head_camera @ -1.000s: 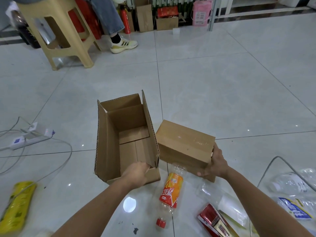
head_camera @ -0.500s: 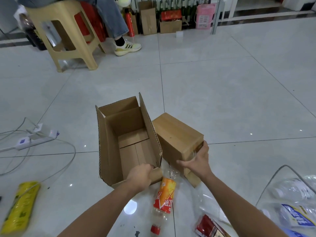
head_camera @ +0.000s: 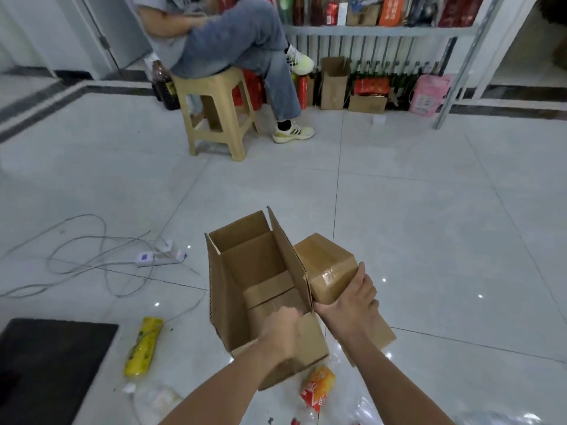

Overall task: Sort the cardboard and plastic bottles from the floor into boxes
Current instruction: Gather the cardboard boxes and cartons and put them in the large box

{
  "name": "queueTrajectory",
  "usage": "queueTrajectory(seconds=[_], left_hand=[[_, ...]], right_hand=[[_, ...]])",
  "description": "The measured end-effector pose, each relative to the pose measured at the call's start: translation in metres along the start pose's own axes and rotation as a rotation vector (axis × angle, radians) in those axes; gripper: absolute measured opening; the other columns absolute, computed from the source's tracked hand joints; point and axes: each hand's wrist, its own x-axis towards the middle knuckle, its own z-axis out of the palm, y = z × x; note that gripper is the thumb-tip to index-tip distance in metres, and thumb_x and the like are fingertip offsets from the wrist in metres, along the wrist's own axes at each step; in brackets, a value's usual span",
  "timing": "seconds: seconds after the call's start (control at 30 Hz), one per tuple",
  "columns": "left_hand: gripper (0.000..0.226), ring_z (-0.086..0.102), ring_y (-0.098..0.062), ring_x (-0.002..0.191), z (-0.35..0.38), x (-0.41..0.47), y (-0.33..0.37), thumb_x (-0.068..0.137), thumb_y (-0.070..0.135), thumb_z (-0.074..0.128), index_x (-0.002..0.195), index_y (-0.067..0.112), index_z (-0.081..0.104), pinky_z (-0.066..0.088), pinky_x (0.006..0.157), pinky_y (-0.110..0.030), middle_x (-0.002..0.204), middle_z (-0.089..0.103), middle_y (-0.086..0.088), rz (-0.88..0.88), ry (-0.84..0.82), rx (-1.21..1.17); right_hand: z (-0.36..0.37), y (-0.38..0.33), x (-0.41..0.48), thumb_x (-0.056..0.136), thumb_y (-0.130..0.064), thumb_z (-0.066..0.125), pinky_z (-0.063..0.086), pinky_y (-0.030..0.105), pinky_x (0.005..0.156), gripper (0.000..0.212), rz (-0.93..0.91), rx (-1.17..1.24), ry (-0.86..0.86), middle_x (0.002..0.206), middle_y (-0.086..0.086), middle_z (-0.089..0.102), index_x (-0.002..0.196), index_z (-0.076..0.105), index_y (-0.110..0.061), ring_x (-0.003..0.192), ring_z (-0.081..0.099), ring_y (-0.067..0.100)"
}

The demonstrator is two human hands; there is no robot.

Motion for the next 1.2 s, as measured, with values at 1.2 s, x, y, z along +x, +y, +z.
queueTrajectory(seconds=[1.2], left_hand=[[0.028,0.054,-0.032,0.121,-0.102,-0.727,0.113,0.094,0.011,0.046,0.117,0.002,0.058,0.042,0.097,-0.038,0.127,0.059,-0.016,-1.686,0.582,-1.099]], right_hand=[[-0.305,-0.239,-0.612,0.042,-0.069,0.075,0.024,0.041,0.115,0.143,-1.733,-0.201,-1.082,0.152,0.010,0.020,0.147,-0.005,-0.016,0.139,0.024,0.028]])
